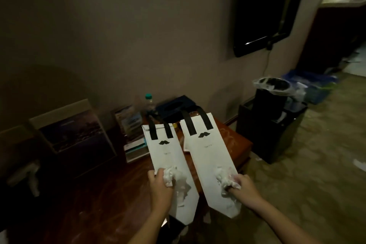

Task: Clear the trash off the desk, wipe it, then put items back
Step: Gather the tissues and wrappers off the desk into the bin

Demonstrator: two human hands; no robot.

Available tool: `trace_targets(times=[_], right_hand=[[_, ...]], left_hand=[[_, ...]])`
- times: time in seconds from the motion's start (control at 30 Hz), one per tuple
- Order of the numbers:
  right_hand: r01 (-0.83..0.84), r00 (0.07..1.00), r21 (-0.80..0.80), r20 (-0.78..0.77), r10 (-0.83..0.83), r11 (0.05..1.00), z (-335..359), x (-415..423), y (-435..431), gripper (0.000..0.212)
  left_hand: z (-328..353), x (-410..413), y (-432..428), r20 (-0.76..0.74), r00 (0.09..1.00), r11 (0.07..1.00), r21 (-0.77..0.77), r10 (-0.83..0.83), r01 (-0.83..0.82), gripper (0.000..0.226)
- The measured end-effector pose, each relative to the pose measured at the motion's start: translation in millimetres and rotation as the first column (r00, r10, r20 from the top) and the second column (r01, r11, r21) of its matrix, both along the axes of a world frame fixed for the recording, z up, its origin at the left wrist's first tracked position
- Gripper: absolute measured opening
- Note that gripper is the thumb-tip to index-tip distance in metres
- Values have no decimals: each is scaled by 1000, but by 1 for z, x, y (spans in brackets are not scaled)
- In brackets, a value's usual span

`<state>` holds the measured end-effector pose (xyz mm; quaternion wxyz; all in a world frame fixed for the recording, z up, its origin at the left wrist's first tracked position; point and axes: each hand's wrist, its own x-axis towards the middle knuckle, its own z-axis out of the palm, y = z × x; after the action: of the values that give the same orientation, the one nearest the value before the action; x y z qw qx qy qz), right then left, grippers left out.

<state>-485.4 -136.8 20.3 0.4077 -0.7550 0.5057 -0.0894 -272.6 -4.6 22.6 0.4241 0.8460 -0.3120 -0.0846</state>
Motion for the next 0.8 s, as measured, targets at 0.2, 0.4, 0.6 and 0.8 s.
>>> trace_targets(times=[0.2,0.4,0.6,0.8], right_hand=[[150,988,54,12,-151,987,7,-54,-69,17],[248,969,143,-42,-244,958,-1,-104,-174,11],[328,944,155,-80,-319,932,-2,-149,-278,23],[390,921,153,-82,-382,908,3,-180,-362,20]], left_hand=[[-3,-46,-111,-44,983,983,-42,-179,178,20],[-16,-103,-246,-178,933,950,-48,-313,309,30],[-9,-158,-377,-359,830,904,-129,-426,408,23],[1,-200,-471,-515,717,873,-150,-469,464,20]])
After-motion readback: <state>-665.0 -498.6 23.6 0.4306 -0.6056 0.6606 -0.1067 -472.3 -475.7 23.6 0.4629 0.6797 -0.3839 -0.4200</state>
